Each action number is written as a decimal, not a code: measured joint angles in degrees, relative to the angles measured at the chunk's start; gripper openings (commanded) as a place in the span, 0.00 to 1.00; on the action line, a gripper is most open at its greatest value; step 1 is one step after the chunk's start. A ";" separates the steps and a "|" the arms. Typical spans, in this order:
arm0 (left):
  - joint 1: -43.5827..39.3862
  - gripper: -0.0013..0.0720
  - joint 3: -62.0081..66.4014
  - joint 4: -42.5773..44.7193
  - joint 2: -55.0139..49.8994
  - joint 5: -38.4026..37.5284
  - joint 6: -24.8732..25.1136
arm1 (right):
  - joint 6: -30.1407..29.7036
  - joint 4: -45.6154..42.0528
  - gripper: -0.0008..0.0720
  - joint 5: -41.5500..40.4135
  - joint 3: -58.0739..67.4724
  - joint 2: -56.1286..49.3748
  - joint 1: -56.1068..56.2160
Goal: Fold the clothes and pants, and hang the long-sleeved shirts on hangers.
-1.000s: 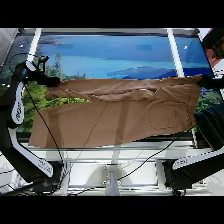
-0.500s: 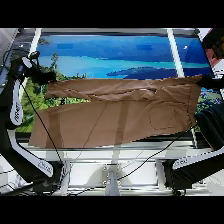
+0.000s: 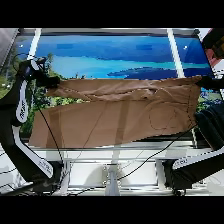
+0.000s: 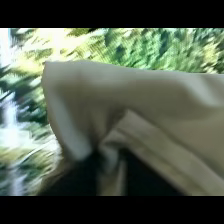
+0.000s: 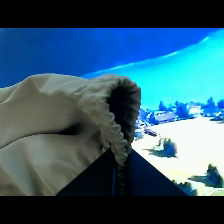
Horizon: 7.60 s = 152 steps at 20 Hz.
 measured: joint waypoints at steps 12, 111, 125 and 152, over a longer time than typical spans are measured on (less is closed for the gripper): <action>-0.74 0.05 9.16 5.40 5.11 7.54 1.88 | 0.00 0.04 0.06 0.02 0.00 0.00 0.04; 4.37 0.81 -46.18 1.62 37.59 27.89 -48.19 | 8.15 5.31 0.06 -8.61 -0.13 -1.49 0.04; 6.25 0.69 -42.80 -23.87 27.39 25.66 -46.18 | 8.13 3.13 0.06 -8.57 -0.13 -1.49 0.04; -3.91 0.05 -39.34 18.01 29.18 23.98 15.56 | 8.11 3.41 0.06 -8.09 -0.09 -1.49 0.63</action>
